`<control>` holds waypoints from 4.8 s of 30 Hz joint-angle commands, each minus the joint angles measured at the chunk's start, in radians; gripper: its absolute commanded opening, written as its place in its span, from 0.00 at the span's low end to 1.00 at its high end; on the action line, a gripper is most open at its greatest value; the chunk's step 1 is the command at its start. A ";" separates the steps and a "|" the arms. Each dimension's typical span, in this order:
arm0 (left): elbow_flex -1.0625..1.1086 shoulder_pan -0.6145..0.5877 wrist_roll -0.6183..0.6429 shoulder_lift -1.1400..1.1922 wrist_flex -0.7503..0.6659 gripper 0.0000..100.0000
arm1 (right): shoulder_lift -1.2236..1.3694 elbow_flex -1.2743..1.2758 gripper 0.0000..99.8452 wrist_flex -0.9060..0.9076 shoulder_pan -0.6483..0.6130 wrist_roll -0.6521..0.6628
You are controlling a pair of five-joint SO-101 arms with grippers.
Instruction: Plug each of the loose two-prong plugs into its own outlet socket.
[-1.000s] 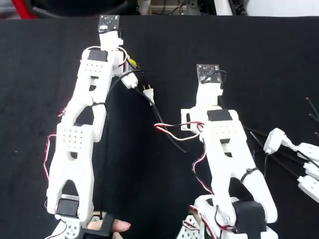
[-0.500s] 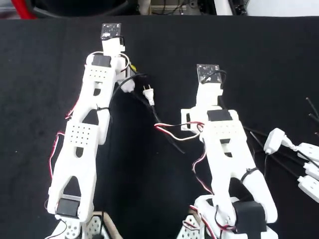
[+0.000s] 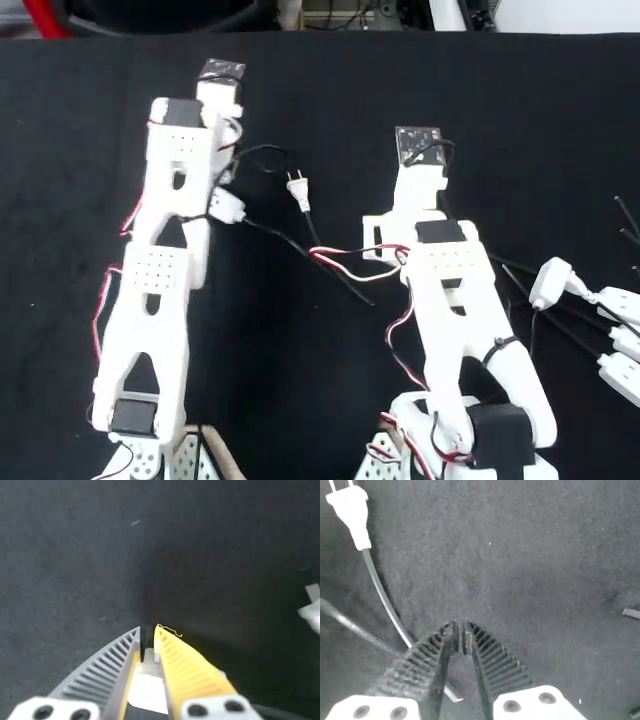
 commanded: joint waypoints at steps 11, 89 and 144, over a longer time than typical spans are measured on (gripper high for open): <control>0.694 -0.067 -0.043 -0.537 0.011 0.06 | -0.004 0.021 0.02 -0.074 -0.012 0.000; 1.794 -0.185 -0.451 -1.467 -0.338 0.24 | -0.007 0.042 0.02 -0.094 -0.015 0.040; 1.739 -0.177 -0.376 -0.985 -0.641 0.30 | -0.004 0.041 0.02 -0.095 -0.015 0.040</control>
